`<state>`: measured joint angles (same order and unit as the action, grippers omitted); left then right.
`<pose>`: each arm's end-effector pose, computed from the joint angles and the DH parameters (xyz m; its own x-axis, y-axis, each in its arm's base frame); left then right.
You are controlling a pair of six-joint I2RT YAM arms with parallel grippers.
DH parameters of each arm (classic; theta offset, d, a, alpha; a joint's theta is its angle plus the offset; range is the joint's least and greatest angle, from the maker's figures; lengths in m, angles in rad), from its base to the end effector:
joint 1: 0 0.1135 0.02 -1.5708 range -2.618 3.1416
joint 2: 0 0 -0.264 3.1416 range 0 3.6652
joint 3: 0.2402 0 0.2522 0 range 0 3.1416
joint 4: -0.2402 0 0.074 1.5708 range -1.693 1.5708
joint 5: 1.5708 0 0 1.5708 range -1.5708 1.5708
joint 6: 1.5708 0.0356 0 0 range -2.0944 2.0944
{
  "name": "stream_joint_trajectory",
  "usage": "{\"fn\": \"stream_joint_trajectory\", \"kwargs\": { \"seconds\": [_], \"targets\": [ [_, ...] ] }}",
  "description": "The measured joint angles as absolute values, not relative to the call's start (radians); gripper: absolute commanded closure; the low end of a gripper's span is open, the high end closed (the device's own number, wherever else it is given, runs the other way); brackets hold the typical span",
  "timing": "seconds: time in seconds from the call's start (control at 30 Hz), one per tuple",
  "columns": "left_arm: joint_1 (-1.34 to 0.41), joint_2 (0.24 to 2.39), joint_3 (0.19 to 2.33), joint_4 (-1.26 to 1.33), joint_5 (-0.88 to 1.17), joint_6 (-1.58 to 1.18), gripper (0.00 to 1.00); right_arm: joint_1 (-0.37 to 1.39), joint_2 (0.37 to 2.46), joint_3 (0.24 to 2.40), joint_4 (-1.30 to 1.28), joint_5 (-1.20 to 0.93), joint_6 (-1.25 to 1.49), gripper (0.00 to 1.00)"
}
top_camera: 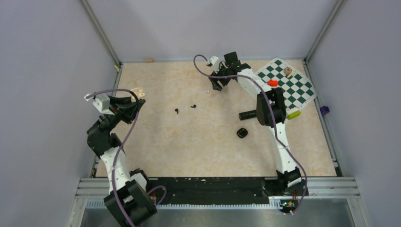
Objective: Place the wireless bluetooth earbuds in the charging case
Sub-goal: Pick up the earbud from the center of the board.
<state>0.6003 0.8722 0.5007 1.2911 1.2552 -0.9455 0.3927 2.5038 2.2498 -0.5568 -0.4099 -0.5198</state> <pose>0.1444 0.0578 0.3503 0.1408 -0.2086 -0.9678 0.7078 0.7047 -0.0489 0.5099 0.2265 0.1899 -0.2809 -0.6094 -0.7414 -0.8574 0.5065 -0.0915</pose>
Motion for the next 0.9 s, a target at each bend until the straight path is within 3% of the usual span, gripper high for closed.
{"fn": "stream_joint_trajectory", "kwargs": {
  "seconds": [0.53, 0.9],
  "targets": [
    [0.600, 0.872, 0.501, 1.293, 1.255, -0.949, 1.00, 0.453, 2.452, 2.057, -0.449, -0.360, -0.550, 0.28],
    [0.600, 0.872, 0.501, 1.303, 1.255, -0.953, 1.00, 0.443, 2.446, 2.136, -0.594, -0.436, -0.482, 0.33]
  ]
}}
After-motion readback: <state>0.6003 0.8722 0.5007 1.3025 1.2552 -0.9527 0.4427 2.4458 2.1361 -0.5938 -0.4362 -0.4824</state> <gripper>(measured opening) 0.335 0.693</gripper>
